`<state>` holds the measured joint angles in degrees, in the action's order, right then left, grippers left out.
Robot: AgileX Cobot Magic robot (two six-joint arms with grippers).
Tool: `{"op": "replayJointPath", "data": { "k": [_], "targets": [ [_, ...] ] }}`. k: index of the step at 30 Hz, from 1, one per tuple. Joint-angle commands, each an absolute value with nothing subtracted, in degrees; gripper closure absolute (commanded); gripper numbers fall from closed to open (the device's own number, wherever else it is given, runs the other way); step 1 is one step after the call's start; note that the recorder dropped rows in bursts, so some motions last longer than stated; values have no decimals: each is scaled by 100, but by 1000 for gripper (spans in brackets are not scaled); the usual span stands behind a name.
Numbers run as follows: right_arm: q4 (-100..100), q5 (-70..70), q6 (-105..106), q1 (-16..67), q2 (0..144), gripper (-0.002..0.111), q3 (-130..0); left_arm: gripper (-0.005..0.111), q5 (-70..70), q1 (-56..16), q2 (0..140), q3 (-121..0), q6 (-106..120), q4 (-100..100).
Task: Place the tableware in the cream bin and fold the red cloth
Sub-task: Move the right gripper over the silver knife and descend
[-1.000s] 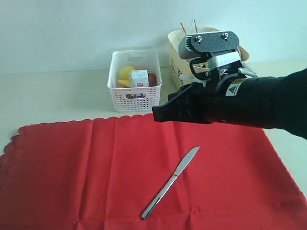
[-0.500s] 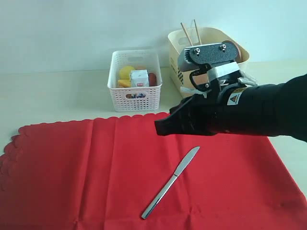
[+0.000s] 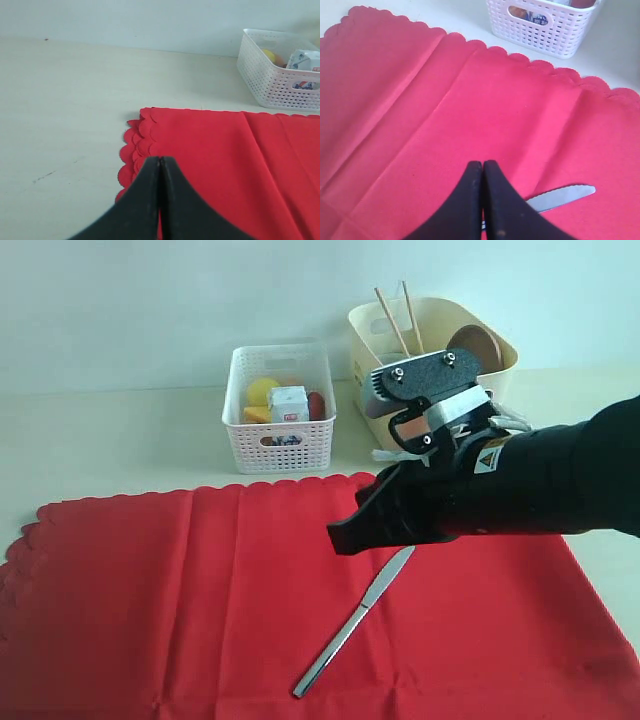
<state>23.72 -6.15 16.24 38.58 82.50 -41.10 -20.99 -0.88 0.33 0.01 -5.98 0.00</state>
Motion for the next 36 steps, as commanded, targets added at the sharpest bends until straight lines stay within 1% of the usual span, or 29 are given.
{"op": "replayJointPath", "data": {
  "k": [1,36],
  "targets": [
    [2330,-635,1682,3865,8198,108,-4095,106,-2054,-118,0,0,-620,0],
    [2192,-704,1962,3865,8198,108,-4095,106,-2054,-118,0,0,-620,0]
  ]
}}
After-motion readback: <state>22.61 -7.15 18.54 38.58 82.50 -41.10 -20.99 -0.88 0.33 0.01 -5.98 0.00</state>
